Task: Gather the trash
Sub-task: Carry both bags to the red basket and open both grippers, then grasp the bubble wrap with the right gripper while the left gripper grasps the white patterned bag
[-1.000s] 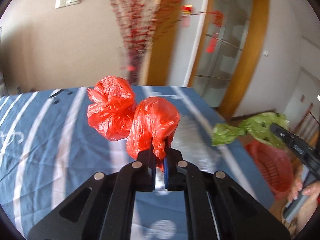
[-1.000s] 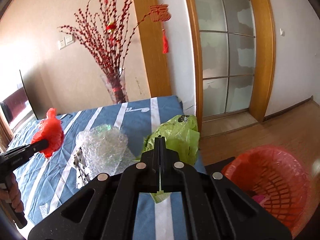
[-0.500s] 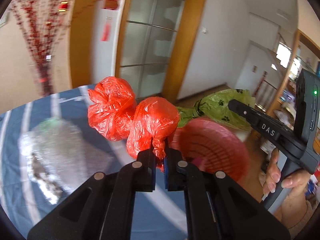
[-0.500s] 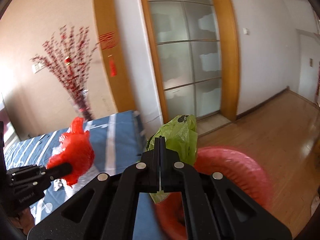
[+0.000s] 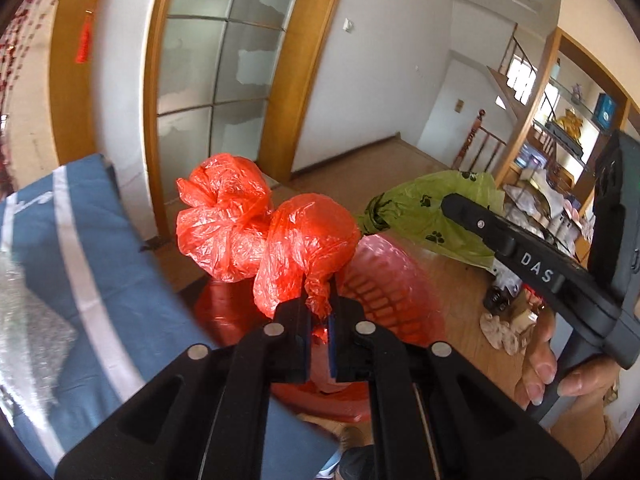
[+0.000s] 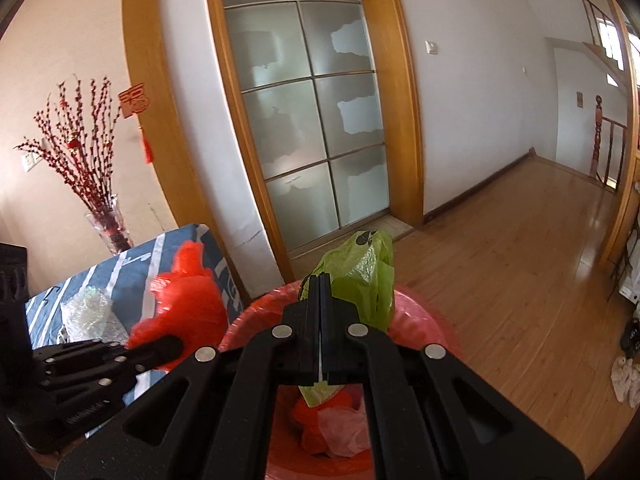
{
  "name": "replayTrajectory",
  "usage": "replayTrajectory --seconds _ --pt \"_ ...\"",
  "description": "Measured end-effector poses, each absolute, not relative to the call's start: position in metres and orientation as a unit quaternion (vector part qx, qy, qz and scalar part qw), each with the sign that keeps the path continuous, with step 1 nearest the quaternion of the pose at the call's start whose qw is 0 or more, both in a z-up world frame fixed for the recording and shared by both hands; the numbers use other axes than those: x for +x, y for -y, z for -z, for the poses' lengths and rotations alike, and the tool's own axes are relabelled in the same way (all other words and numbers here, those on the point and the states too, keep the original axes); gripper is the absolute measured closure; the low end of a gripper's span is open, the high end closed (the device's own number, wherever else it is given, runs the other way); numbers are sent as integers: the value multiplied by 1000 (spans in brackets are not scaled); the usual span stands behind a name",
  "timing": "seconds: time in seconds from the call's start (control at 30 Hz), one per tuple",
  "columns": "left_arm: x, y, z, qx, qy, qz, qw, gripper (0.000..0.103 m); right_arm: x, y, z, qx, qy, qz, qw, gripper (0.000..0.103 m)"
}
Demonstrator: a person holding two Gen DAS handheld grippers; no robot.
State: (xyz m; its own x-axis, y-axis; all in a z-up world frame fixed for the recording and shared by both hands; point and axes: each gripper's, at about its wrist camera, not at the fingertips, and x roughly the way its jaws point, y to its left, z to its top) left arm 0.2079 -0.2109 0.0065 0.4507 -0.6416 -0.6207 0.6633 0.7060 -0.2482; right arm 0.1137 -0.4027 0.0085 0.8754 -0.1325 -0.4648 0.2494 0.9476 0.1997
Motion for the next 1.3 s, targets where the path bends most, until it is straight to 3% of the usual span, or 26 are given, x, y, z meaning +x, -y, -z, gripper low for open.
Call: replayTrajectory --seconds 0.33,0.43,0.47,0.53,0.6,0.63,0.97,1.3 --pt "221 249 16 30 -383 395 834 93 117 426 3 157 -237 107 953 102" --pt "225 256 21 31 -392 390 833 87 117 431 6 167 -240 104 951 102" --pt "226 256 23 31 -396 387 832 79 116 432 7 170 -239 105 950 101" --pt "229 253 28 28 -405 378 832 68 116 435 10 178 -242 102 948 90" --pt "233 246 31 25 -409 367 835 66 113 438 12 186 -238 107 947 55" --pt "234 240 31 22 -411 360 837 65 110 439 11 186 -234 111 948 53" --pt "234 137 10 17 -360 256 897 53 115 416 3 142 -236 112 955 51" --pt "223 -13 -3 6 -326 103 940 47 169 277 4 87 -276 -45 956 51"
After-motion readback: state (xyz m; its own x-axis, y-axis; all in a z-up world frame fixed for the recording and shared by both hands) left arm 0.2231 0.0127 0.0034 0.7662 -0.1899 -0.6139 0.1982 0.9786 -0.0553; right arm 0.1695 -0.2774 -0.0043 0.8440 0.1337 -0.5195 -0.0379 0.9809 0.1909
